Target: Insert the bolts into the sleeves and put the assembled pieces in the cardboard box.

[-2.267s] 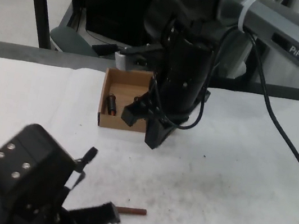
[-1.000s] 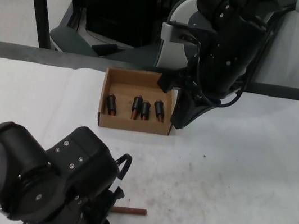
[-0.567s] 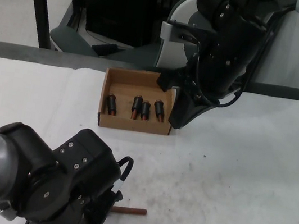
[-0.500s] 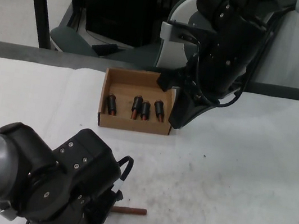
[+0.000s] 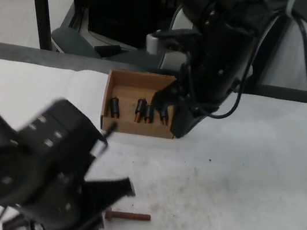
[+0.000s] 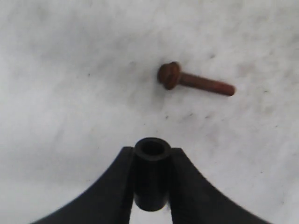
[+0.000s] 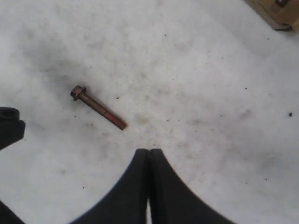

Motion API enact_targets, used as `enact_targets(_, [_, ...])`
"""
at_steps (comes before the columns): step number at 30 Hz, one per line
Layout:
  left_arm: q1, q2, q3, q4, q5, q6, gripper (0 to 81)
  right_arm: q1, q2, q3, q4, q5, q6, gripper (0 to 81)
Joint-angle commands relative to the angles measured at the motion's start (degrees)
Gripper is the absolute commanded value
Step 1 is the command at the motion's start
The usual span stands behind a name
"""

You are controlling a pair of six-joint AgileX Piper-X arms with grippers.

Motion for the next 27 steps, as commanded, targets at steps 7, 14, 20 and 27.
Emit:
enact_targets(7, [2.1,-17.2,0.0,0.7,-5.3,15.6,0.8,8.0,-1.2,2.3,-0.1,7.1,-6.1,0.3])
enact_targets(14, [2.1,-30.6,0.3,4.5,-9.0,24.0,0.8,12.7,-1.7,5.4,-4.7,11.3,-12.4,0.3])
enact_targets(20, [2.1,-38.4,0.3,6.5,-9.4,28.4,0.8,14.4,-1.8,8.7,-10.5,12.0,-14.2,0.3])
enact_targets(27, [2.1,-41.9,0.3,6.5,-9.4,29.8,0.8,14.4,-1.8,18.1,-12.6,11.8,-14.2,0.3])
